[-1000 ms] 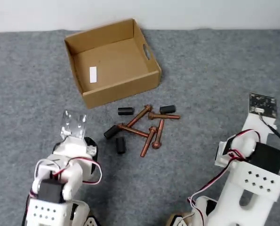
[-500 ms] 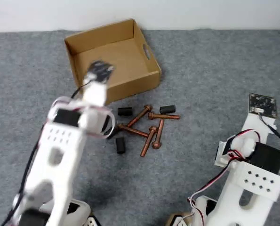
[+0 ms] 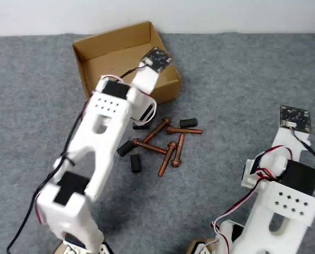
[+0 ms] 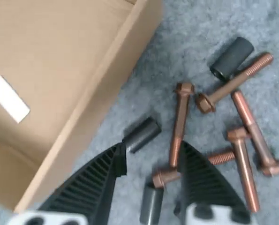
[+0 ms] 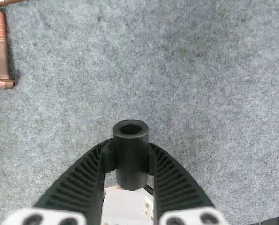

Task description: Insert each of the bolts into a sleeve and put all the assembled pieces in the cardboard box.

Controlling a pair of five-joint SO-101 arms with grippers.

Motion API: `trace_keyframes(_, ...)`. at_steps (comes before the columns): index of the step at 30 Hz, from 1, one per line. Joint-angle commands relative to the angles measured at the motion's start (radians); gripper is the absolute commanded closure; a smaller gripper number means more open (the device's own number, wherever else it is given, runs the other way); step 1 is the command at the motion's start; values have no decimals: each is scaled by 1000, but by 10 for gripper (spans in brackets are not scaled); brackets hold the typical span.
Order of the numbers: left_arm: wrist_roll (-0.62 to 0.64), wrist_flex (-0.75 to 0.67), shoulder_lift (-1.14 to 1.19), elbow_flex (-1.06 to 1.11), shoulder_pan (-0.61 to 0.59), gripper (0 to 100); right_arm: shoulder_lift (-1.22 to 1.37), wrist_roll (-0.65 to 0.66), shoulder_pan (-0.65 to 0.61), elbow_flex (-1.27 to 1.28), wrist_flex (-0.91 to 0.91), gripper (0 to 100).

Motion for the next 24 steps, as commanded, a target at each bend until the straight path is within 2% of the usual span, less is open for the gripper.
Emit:
trace_keyframes(1,-9,35,101,-153,26,808,-18,-14,13,-8,41,991)
trace_keyframes(8,-11,130,347,-420,63,808,-18,-14,13,-8,41,991)
trace_keyframes(17,-12,319,635,-760,66,808,-18,-14,13,-8,41,991)
trace_keyframes(24,-6,384,824,-978,106,809,-18,-14,13,-8,41,991)
